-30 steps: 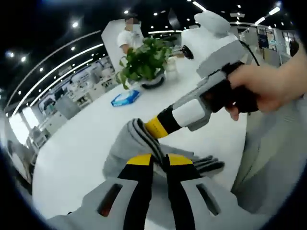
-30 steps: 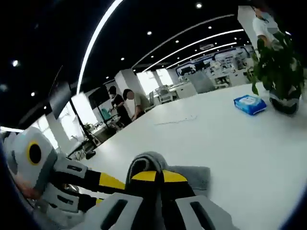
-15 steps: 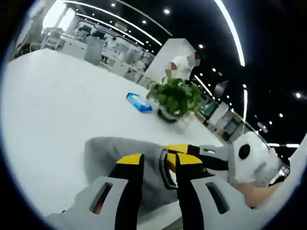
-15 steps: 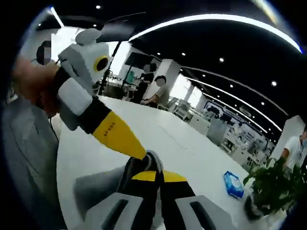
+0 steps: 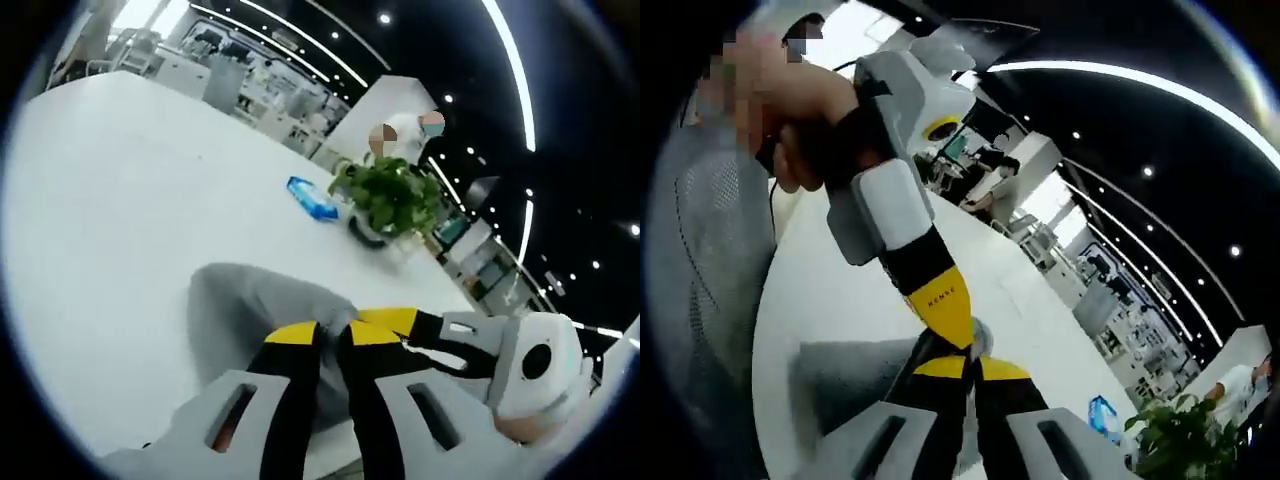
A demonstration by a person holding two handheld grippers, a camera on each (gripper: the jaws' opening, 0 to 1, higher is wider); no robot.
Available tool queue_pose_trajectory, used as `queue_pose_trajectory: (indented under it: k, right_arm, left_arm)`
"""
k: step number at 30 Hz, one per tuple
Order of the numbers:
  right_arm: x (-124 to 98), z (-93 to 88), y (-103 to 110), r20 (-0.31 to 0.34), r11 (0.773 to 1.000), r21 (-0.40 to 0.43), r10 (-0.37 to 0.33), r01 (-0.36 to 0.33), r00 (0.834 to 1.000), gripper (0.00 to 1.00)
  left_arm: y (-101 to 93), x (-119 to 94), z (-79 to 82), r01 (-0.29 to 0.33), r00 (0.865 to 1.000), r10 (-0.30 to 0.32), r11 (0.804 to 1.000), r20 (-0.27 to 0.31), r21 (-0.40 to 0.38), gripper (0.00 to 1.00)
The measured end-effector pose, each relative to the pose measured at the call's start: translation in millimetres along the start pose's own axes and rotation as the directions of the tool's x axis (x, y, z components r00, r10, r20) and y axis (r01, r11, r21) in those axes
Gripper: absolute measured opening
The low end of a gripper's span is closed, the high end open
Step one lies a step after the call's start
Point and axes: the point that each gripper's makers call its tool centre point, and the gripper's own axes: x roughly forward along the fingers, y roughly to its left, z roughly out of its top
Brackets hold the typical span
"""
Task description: Open the folded towel by lifting each exposed corner and separating the folded layers until the towel lies flat within the target outline without major curled edges
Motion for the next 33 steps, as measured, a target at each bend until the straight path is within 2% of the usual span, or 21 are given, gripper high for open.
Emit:
queue_pose_trajectory:
  k: [1,2,3,5,8,9,11,13,15,18,20,22,23,24,25,29,30,31,33]
  right_arm:
    - [-0.9,-1.2,-1.1,0.017,0.992,0.124,0.018,-0.02,1.0,0.03]
    - [-1.8,-1.0,-2.7,0.024,0.988,0.151,0.017,-0.02,1.0,0.07]
    - [-5.1,0.9,-11.9,0.061,0.979,0.206,-0.013,0.0,0.998,0.07]
    - [-14.4,-4.2,-26.5,0.065,0.97,0.238,-0.061,0.044,0.996,0.07]
    - [-23.5,-17.1,-28.6,0.046,0.958,0.281,-0.076,0.06,0.996,0.11]
    - [-25.4,-22.8,-28.8,0.035,0.952,0.299,-0.081,0.067,0.996,0.11]
    - [-25.5,-34.8,-29.1,-0.02,0.939,0.336,-0.07,0.073,0.997,0.1]
    - [-23.0,-37.0,-32.1,-0.019,0.939,0.334,-0.08,0.082,0.997,0.11]
    - [-22.7,-47.7,-30.8,-0.067,0.93,0.354,-0.079,0.098,0.995,0.11]
    - [-18.1,-68.9,-17.7,-0.149,0.914,0.399,-0.018,0.076,0.989,0.13]
    - [-15.4,-83.3,-9.3,-0.203,0.903,0.424,0.019,0.071,0.979,0.12]
    - [-13.9,-101.3,7.0,-0.264,0.888,0.459,0.1,0.034,0.959,0.1]
    - [-13.3,-111.8,18.9,-0.299,0.88,0.474,0.16,0.0,0.941,0.06]
    - [-13.7,-116.6,23.0,-0.32,0.884,0.468,0.178,-0.008,0.931,0.02]
    - [-14.4,-126.4,31.6,-0.367,0.892,0.451,0.216,-0.03,0.905,0.0]
    - [-7.7,-128.6,51.0,-0.374,0.906,0.411,0.27,-0.102,0.887,0.0]
    - [-6.2,-130.3,51.3,-0.381,0.924,0.367,0.256,-0.109,0.888,0.0]
    - [-5.6,-129.7,50.9,-0.378,0.926,0.361,0.25,-0.106,0.892,0.0]
    - [-7.1,-129.8,49.3,-0.369,0.911,0.403,0.252,-0.091,0.895,0.0]
  left_arm:
    - [1.9,-0.7,0.5,-0.006,1.0,0.006,1.0,0.002,0.008,0.07]
    - [3.9,-1.8,0.8,-0.013,1.0,0.013,1.0,0.0,0.011,0.06]
    - [5.7,-3.2,2.3,-0.015,1.0,0.015,1.0,0.003,0.011,0.06]
    - [10.3,-6.8,6.5,-0.017,1.0,0.017,1.0,0.002,0.003,0.05]
    - [17.0,-11.3,13.5,-0.032,0.999,0.032,0.999,-0.004,0.006,0.05]
    - [21.4,-13.1,17.9,-0.047,0.999,0.047,0.998,-0.002,0.031,0.05]
    - [26.0,-16.0,24.7,-0.065,0.998,0.066,0.996,-0.003,0.063,0.05]
    - [28.2,-18.0,29.7,-0.074,0.997,0.074,0.994,0.002,0.078,0.05]
    - [32.3,-21.4,37.2,-0.089,0.996,0.089,0.991,0.007,0.101,0.05]
    - [38.7,-28.2,43.8,-0.11,0.994,0.112,0.982,-0.005,0.154,0.05]
    - [41.7,-31.0,45.4,-0.112,0.993,0.115,0.98,-0.011,0.163,0.05]
    - [44.1,-32.5,45.7,-0.105,0.994,0.109,0.983,-0.015,0.154,0.05]
    - [44.8,-32.8,45.5,-0.104,0.994,0.107,0.984,-0.017,0.146,0.05]
    - [45.6,-33.2,45.8,-0.106,0.994,0.109,0.985,-0.014,0.14,0.05]
    - [46.7,-33.8,46.8,-0.107,0.994,0.109,0.985,-0.008,0.135,0.05]
    - [50.0,-36.4,51.8,-0.112,0.994,0.112,0.987,0.008,0.117,0.05]
    - [50.6,-37.0,52.6,-0.114,0.994,0.113,0.987,0.01,0.116,0.05]
    - [51.2,-37.8,53.5,-0.115,0.993,0.115,0.987,0.012,0.116,0.05]
    - [52.7,-39.3,54.9,-0.117,0.993,0.116,0.987,0.013,0.114,0.05]
